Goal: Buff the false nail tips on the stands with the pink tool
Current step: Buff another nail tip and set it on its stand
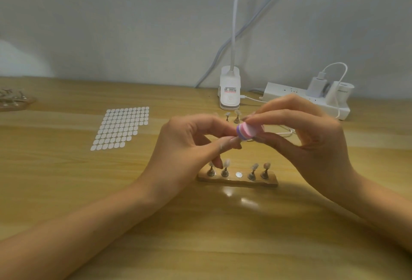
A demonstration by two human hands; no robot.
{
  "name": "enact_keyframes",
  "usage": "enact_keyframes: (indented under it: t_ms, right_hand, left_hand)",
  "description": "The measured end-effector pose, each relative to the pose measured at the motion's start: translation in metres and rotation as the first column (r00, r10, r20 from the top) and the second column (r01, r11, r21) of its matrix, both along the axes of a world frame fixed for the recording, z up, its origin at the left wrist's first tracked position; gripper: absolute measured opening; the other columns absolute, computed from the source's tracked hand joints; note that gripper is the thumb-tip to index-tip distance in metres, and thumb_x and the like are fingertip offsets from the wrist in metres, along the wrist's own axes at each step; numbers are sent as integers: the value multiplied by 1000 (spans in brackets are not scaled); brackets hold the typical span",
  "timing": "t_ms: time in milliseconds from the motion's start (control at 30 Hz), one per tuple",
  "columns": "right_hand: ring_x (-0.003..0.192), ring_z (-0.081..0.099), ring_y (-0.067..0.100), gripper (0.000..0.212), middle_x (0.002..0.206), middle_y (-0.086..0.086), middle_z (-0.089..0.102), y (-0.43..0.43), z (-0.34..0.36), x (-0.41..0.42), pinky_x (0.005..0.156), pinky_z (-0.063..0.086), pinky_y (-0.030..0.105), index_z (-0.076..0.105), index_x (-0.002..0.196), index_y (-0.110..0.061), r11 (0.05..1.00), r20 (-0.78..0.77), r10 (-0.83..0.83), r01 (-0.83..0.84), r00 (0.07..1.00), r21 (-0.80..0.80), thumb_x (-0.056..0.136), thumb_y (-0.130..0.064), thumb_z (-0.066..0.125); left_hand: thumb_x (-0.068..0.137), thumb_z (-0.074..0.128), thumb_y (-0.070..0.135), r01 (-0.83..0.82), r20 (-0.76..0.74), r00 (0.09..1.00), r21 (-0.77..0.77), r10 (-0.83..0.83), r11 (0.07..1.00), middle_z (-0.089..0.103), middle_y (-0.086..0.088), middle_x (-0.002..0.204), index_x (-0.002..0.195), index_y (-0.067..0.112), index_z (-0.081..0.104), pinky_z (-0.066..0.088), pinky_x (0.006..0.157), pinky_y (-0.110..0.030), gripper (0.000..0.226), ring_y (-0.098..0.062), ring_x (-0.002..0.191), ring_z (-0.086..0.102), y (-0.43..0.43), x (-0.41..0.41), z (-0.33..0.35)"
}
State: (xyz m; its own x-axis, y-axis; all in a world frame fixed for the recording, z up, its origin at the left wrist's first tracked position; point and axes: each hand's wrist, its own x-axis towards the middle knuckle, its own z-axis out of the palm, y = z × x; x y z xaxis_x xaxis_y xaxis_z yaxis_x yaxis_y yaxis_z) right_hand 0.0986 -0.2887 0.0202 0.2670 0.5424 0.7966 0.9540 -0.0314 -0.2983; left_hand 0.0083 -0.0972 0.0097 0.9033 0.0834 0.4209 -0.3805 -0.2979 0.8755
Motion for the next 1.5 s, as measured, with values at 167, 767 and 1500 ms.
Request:
enact_keyframes:
  t_ms: [167,767,1500]
  right_hand:
    - [95,66,12,27,100,5,67,-2,-1,2,81,56,31,66,112,-12,1000,4,7,-7,1000,6,86,-13,72]
    - [95,67,17,24,100,5,66,0,-4,1,80,56,34,68,111,-13,999,-40,42,-43,998,-18,88,-15,71]
    - [94,66,20,24,100,7,66,1,-1,-6,80,54,38,67,112,-16,999,-33,40,-39,999,24,89,-11,73]
  left_hand:
    - [80,75,31,-18,12,1000,25,17,1000,77,8,79,91,20,79,52,53,-20,17,-9,46,56,0,-1,0]
    - [86,73,25,-2,35,999,104,-2,995,76,7,75,93,19,79,48,49,-18,11,-7,44,54,2,1,-2]
    - [87,72,26,15,56,998,14,-16,1000,77,5,78,96,18,79,52,53,-22,13,-9,43,53,2,0,-2]
